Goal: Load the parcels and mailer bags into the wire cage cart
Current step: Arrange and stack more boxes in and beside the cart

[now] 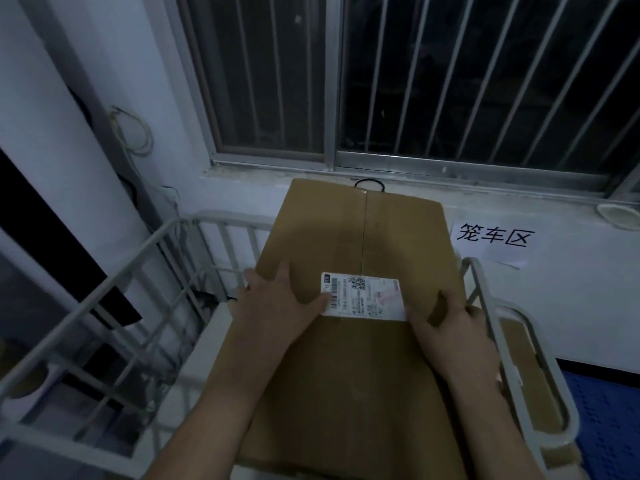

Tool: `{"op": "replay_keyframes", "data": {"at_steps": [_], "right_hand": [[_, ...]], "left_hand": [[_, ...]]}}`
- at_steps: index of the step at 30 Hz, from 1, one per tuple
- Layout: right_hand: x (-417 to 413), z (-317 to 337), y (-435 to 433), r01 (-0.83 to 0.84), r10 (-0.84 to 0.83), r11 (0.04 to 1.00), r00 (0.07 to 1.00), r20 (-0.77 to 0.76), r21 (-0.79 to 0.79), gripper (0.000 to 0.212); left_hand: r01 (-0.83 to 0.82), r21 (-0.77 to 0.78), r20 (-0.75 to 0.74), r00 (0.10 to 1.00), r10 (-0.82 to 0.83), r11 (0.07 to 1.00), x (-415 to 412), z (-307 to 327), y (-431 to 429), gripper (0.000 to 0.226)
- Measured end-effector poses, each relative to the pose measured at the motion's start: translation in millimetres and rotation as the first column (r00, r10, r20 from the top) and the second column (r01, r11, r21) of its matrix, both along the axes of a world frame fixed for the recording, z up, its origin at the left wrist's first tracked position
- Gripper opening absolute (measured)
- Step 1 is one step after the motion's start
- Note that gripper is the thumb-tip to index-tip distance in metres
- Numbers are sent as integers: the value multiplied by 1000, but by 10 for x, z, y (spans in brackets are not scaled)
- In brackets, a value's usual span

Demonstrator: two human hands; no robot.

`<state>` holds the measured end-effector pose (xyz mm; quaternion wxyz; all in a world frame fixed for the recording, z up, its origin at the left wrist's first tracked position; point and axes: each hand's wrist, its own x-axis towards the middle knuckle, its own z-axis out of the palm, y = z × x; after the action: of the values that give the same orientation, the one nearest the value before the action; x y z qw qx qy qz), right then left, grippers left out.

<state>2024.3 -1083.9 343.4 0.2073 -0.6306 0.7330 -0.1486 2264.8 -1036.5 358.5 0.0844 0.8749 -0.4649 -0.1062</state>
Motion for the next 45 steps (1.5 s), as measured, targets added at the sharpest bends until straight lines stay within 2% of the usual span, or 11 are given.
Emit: {"op": "replay_keyframes", "data": {"at_steps": [3, 6, 8, 12, 15, 18, 22, 27, 32, 36, 45], "right_hand": [[159, -5, -93, -22, 22, 999, 1000, -15, 30, 90], [355, -12, -184, -35, 37, 998, 998, -45, 60, 117], [488, -16, -247, -53, 57, 996, 997, -47, 70, 125], [790, -68, -404, -62, 64, 994, 998, -26, 86, 122], [1126, -193, -493, -71, 75, 995, 995, -65, 73, 122], [1594, -368, -609, -82, 94, 988, 992, -89, 128, 124], [2318, -685, -787, -74, 82, 977, 996, -29, 201, 126], [2909, -1190, -1026, -26, 34, 984, 999, -42, 177, 126], [3093, -1761, -1243, -17, 21, 990, 999, -30, 143, 120], [3209, -2438, -1251, 11, -8, 985, 1000, -13, 174, 124], [3312, -3942, -1420, 115, -103, 952, 993, -58, 283, 123]], "left_hand": [[-21, 18, 34, 999, 20, 1000, 97, 4, -64, 110], [-30, 17, 60, 998, 29, 999, 232, -12, -142, 118], [-35, 15, 41, 999, 34, 999, 357, -40, -216, 120], [-22, 12, -6, 1000, 22, 1000, 681, -208, -381, 125], [-21, 36, -51, 998, 23, 999, 1048, -416, -502, 132], [-20, 81, -49, 999, 24, 996, 1569, -611, -633, 135], [-30, 124, -45, 998, 36, 992, 2281, -828, -777, 132], [7, 139, -40, 999, -2, 990, 2900, -1253, -1078, 128], [38, 100, -112, 993, -27, 994, 3185, -1808, -1296, 127], [33, 124, -145, 989, -14, 992, 3331, -2439, -1355, 132], [98, 206, -103, 992, -78, 974, 3434, -3872, -1663, 137]]}}
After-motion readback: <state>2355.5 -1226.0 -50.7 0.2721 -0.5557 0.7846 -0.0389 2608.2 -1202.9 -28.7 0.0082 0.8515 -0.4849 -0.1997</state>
